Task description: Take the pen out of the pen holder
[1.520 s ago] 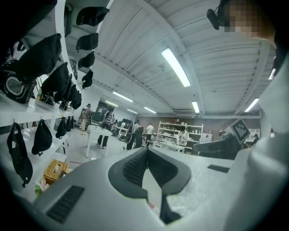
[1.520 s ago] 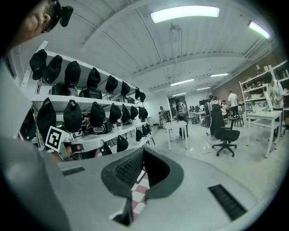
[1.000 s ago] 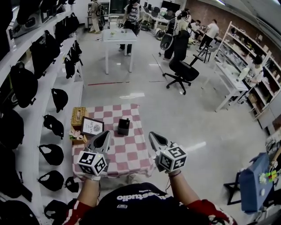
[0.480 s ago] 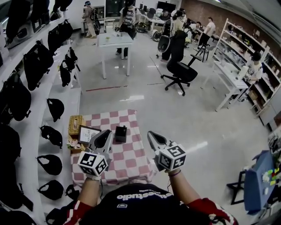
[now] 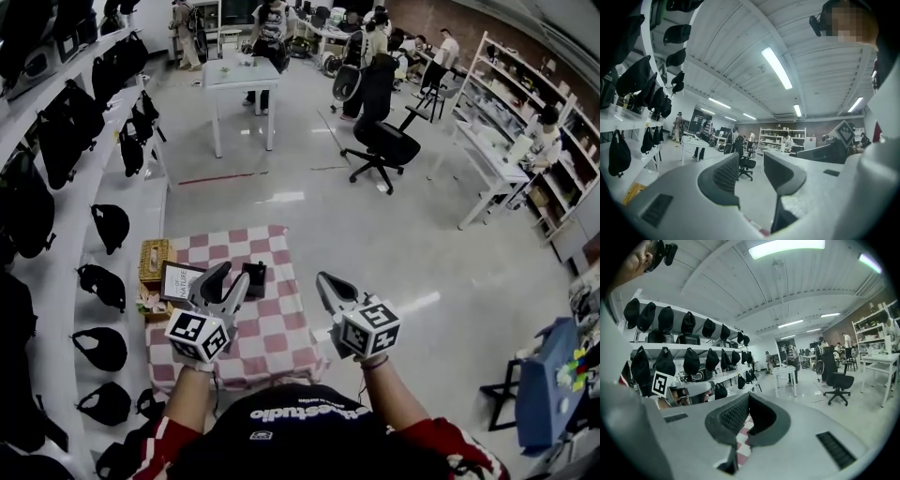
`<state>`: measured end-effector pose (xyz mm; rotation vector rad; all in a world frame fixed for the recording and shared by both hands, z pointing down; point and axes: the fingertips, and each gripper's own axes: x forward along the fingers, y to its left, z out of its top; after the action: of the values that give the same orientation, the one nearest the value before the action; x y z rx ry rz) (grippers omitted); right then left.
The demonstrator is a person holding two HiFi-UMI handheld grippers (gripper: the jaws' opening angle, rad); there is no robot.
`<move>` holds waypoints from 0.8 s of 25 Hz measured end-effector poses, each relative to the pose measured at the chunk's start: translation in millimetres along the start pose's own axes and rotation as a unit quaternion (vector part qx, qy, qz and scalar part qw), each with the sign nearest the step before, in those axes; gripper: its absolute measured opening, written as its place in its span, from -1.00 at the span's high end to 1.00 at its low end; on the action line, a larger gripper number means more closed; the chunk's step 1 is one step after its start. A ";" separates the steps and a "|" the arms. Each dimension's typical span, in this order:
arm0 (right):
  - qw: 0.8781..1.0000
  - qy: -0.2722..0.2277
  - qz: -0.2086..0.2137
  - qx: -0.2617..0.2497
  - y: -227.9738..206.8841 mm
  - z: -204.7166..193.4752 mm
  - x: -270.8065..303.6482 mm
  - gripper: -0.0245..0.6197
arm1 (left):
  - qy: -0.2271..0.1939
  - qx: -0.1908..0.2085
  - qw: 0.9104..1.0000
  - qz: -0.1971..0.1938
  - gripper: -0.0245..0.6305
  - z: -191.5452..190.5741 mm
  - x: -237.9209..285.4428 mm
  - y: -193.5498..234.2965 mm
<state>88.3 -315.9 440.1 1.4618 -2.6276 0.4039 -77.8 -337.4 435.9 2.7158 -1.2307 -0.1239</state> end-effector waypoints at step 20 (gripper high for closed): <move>0.998 0.056 0.018 -0.011 -36.7 -42.0 51.3 0.91 | 0.121 0.014 0.993 -0.004 0.46 -115.3 65.3 27.1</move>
<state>90.7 -364.4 498.3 1.3472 -2.5646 0.4456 -38.8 -391.6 553.4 2.6625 -1.1598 0.2175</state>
